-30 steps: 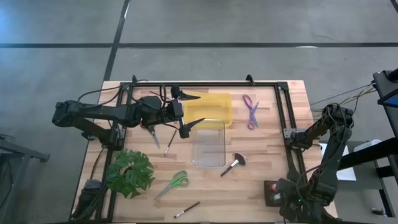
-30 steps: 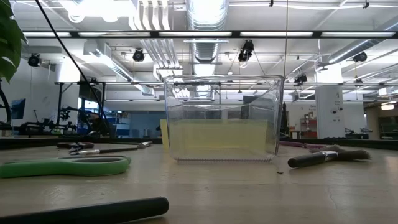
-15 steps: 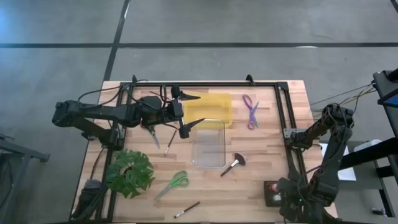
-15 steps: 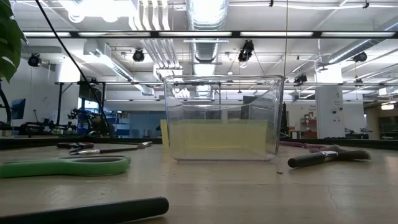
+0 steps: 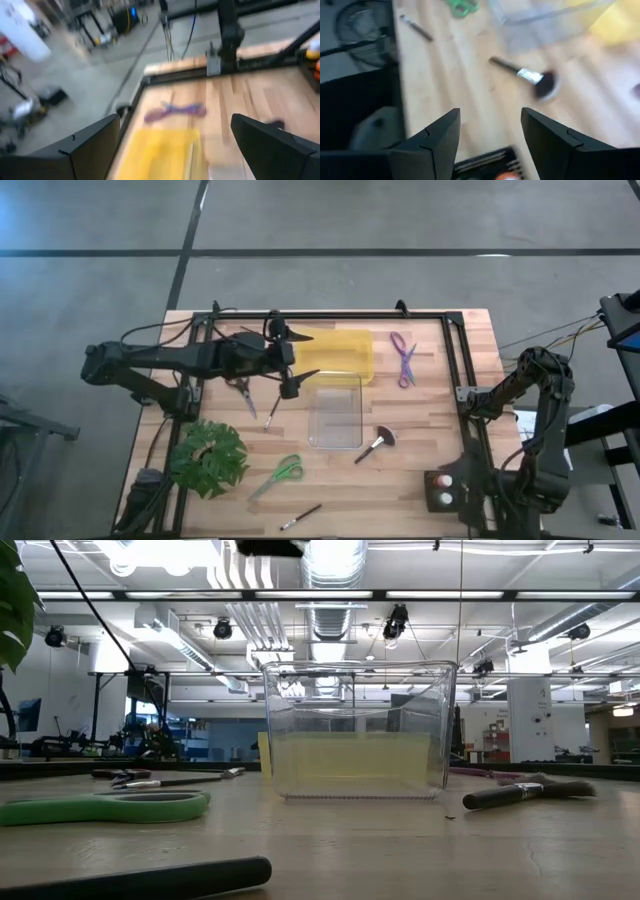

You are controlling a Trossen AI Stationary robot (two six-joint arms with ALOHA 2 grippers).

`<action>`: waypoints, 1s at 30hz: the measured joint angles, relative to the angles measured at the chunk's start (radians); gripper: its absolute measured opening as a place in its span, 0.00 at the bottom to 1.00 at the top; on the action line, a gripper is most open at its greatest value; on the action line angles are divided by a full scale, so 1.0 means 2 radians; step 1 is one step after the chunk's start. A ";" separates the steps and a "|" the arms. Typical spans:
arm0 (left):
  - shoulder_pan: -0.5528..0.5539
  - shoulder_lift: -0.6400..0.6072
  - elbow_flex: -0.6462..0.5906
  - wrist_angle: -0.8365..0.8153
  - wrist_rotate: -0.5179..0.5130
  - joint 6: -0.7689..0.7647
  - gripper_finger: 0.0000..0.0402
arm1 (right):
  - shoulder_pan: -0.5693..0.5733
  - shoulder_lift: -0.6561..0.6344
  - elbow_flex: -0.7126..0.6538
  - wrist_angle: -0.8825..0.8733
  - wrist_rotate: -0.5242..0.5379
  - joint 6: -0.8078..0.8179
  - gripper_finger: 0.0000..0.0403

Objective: Pick & Place Paint Supplies
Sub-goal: Put the silver blush brush into the transparent bin

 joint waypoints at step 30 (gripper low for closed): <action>0.083 -0.021 -0.024 -0.342 -0.082 -0.222 0.88 | -0.037 -0.137 -0.138 -0.060 0.206 -0.066 0.52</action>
